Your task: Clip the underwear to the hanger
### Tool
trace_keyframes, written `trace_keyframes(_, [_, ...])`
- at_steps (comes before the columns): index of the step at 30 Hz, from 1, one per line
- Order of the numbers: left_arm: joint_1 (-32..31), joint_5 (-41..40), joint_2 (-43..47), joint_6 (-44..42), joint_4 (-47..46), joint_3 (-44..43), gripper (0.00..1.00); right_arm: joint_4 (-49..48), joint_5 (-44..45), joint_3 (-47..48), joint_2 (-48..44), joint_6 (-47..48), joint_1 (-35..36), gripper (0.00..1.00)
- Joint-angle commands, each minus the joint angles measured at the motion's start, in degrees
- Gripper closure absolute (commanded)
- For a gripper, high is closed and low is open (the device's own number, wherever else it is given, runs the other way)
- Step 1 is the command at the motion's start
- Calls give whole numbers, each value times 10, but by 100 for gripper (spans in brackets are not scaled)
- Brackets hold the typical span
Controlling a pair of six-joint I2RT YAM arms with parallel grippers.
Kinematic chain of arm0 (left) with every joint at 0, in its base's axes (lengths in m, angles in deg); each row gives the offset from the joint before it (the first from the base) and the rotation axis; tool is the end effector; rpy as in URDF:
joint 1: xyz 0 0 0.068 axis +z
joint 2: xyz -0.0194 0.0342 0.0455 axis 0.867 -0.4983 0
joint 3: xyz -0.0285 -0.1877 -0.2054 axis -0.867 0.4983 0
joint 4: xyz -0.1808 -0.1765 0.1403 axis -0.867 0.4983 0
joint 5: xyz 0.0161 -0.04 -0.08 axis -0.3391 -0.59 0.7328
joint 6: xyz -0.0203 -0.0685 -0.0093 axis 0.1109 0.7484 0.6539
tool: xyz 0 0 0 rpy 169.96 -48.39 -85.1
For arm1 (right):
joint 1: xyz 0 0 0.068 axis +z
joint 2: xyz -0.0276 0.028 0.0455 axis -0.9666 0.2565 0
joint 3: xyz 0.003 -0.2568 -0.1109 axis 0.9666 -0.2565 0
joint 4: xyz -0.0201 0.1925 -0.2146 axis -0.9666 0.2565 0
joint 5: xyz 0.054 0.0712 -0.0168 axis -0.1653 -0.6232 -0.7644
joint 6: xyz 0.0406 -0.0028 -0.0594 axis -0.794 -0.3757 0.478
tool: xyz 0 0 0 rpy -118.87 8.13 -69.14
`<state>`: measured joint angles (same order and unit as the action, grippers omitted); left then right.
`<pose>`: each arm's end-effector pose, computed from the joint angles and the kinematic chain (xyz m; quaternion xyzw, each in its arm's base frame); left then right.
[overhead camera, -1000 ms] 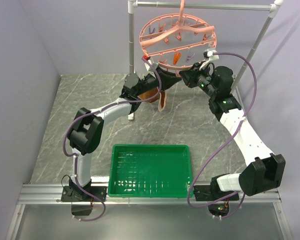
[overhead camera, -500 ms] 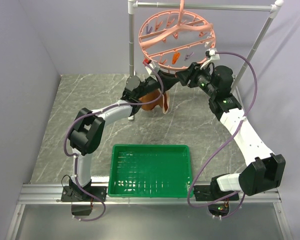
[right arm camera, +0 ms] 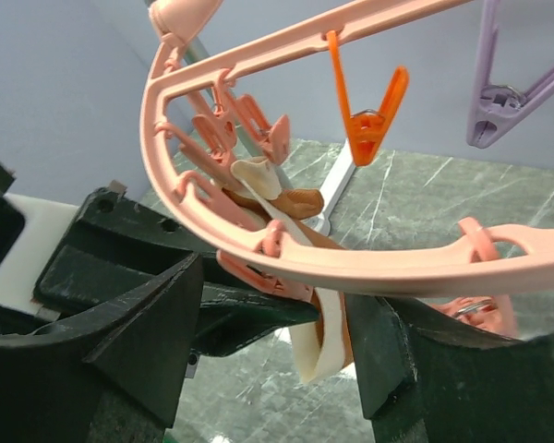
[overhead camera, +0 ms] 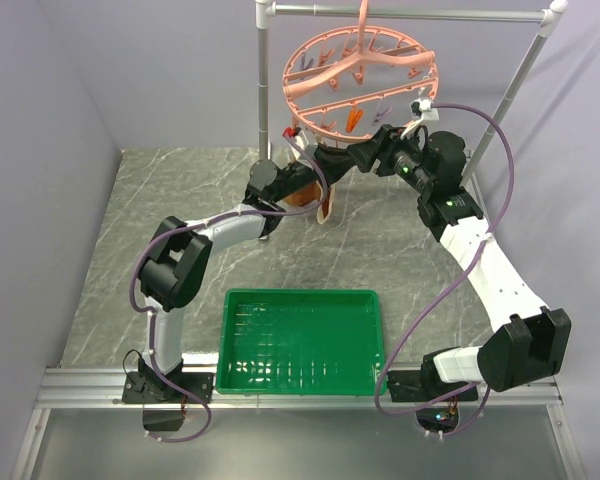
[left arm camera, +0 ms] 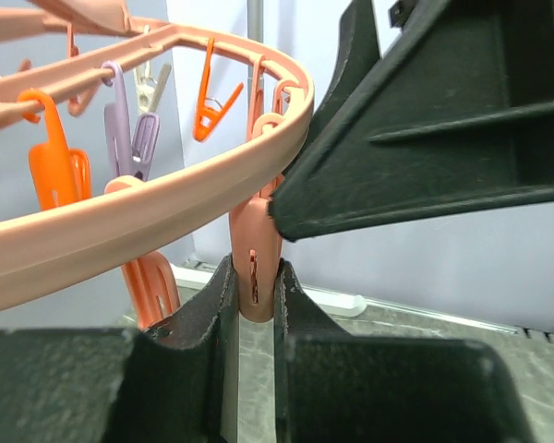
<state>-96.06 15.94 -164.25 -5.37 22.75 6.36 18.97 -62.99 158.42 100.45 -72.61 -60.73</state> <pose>0.3907 -0.3225 0.3218 0.3114 0.4406 -0.4996 0.6778 0.3466 0.1109 0.4139 -0.0836 0.7088 0.3345 0.6154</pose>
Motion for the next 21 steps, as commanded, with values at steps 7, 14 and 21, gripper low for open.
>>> trace_keyframes(7, [-20,1,11,-73,-46,10,100,-19,-2,39,9,-16,3,32])
trace_keyframes(14, [-30,1,11,-119,-26,9,100,-5,24,61,26,-16,4,42])
trace_keyframes(21, [-33,0,19,-147,6,7,98,6,46,69,32,8,6,71])
